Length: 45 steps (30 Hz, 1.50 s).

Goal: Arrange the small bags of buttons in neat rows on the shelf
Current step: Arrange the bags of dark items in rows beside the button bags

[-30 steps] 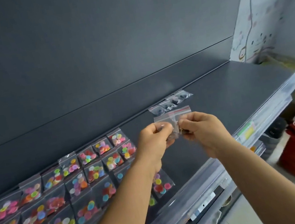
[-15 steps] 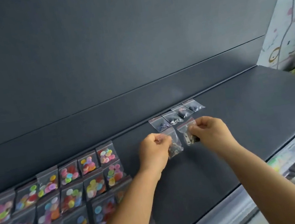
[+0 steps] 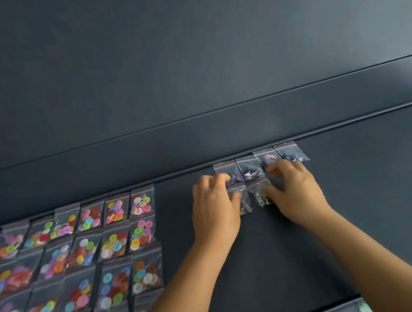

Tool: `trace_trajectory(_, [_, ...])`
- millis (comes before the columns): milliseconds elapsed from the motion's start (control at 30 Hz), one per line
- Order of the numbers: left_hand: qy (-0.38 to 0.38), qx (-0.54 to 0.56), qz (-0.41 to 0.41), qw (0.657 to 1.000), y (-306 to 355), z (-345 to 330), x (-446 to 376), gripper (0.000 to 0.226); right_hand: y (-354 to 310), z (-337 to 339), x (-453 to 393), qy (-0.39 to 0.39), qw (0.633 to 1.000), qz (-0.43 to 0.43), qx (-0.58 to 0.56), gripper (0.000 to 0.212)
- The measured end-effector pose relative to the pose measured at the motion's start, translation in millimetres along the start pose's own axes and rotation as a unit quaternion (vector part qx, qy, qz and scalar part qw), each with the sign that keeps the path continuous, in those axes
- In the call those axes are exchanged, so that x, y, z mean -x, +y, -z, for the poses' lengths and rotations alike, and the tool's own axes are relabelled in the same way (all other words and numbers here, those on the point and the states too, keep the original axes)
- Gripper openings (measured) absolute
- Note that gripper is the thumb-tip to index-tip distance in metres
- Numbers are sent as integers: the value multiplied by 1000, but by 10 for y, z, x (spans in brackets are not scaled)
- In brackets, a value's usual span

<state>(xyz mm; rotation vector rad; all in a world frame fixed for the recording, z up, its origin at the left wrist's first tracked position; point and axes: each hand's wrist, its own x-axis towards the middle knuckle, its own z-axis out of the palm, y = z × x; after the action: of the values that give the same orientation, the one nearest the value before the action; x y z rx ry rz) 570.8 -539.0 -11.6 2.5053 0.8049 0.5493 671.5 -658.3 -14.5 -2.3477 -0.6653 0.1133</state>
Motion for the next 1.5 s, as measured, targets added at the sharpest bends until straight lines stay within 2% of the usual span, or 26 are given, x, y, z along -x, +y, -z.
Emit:
trace_trajectory(100, [-45, -5, -73, 996, -13, 0, 67, 27, 36, 60, 41, -47, 992, 110, 31, 24])
trace_trajectory(167, [-77, -16, -85, 993, -20, -22, 109, 28, 45, 55, 54, -71, 987, 139, 45, 21])
trace_trajectory(333, [-80, -16, -85, 993, 28, -72, 122, 30, 72, 22, 48, -61, 990, 111, 62, 18])
trace_trajectory(467, [-52, -5, -92, 994, 33, -57, 100, 28, 34, -7, 45, -38, 993, 105, 49, 23])
trace_trajectory(633, [-62, -15, -91, 994, 1, -90, 101, 27, 52, -28, 34, -58, 991, 113, 50, 18])
trace_trajectory(900, [-75, -25, -82, 994, 43, -121, 79, 32, 17, -16, 19, -71, 992, 95, 51, 29])
trace_trajectory(1033, [-80, -51, -83, 992, 50, -73, 134, 41, -8, 22, 69, -76, 989, 90, 86, 36])
trace_trajectory(1200, [-43, -113, -69, 990, -63, 162, 264, 55, -203, 9, 190, -72, 970, 158, 170, 56])
trace_trajectory(1500, [21, -125, 25, 992, -701, 917, 809, 59, -946, -371, 627, -115, 947, 268, 134, 61])
